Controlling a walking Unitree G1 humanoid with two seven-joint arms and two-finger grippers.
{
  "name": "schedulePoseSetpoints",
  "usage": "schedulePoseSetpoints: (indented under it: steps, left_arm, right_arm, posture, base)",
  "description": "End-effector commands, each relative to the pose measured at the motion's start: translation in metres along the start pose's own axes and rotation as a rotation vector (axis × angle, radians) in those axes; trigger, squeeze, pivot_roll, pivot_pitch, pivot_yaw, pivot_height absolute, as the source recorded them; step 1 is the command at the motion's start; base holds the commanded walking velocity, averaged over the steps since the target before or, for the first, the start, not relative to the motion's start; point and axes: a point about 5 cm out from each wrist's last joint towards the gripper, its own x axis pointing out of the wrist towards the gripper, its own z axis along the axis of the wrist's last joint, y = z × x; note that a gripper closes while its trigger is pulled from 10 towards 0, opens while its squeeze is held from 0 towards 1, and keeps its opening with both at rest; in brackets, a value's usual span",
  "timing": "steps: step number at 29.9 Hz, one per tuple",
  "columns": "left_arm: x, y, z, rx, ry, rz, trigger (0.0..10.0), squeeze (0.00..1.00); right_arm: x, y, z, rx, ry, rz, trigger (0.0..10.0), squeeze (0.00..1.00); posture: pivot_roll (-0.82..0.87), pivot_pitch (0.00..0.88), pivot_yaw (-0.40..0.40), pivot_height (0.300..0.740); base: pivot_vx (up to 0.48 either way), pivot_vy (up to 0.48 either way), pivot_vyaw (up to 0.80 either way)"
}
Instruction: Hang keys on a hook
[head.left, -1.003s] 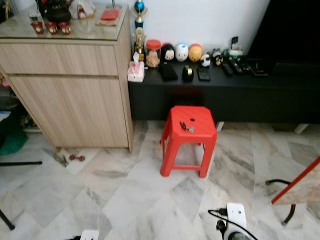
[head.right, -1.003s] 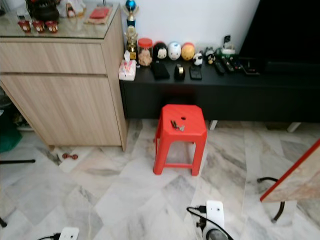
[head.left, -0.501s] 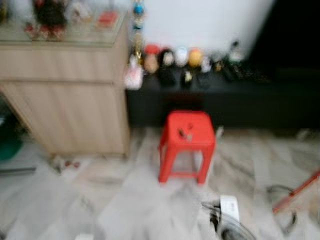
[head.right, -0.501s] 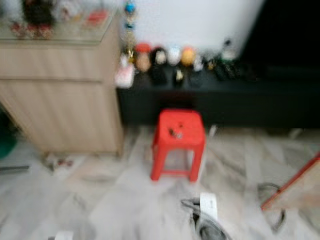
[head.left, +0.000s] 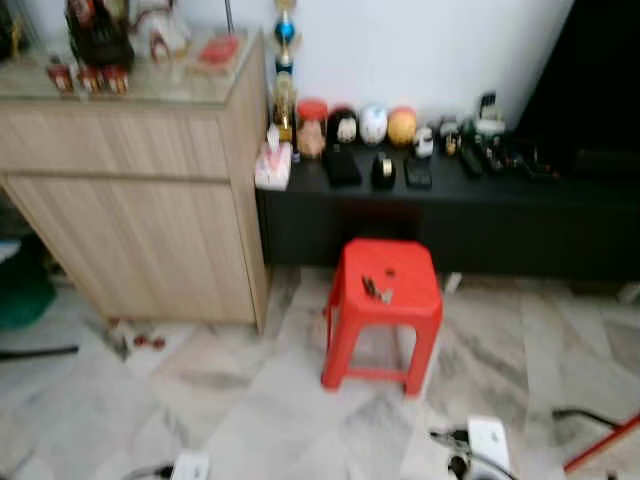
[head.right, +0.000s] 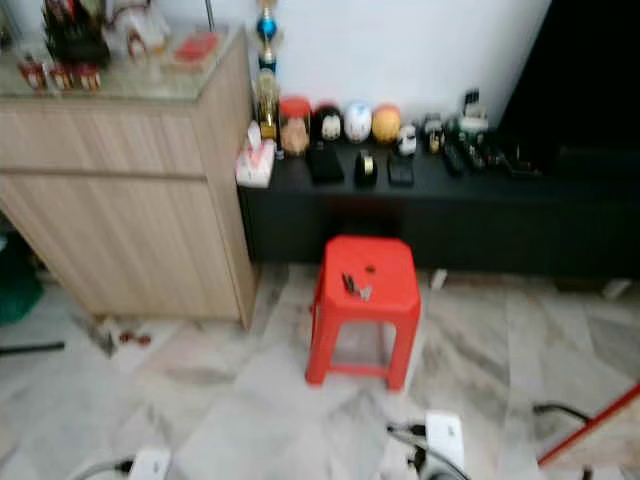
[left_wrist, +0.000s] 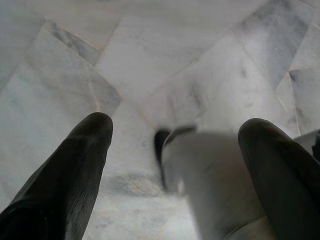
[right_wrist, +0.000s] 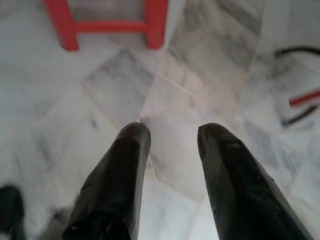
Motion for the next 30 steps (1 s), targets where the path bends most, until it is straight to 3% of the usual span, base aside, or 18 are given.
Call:
schedulePoseSetpoints:
  steps: [1,30]
  left_arm:
    - [-0.0026,0.0068,-0.0065,0.011,0.031,0.016,10.0,0.0]
    - [-0.0022,0.0048,-0.0065,-0.005,0.03,0.012,10.0,0.0]
  right_arm:
    - [0.0008,0.0093,0.0053,0.0,-0.013,0.025,10.0,0.0]
    - [0.0004,0.0081,0.0023,-0.013,-0.003,0.026,10.0,0.0]
  posture:
    - [0.0,0.05,-0.091,0.74]
    - [0.01,0.047,-0.102,0.74]
  base:
    - [0.274,0.0,0.0]
    - [0.273,0.0,0.0]
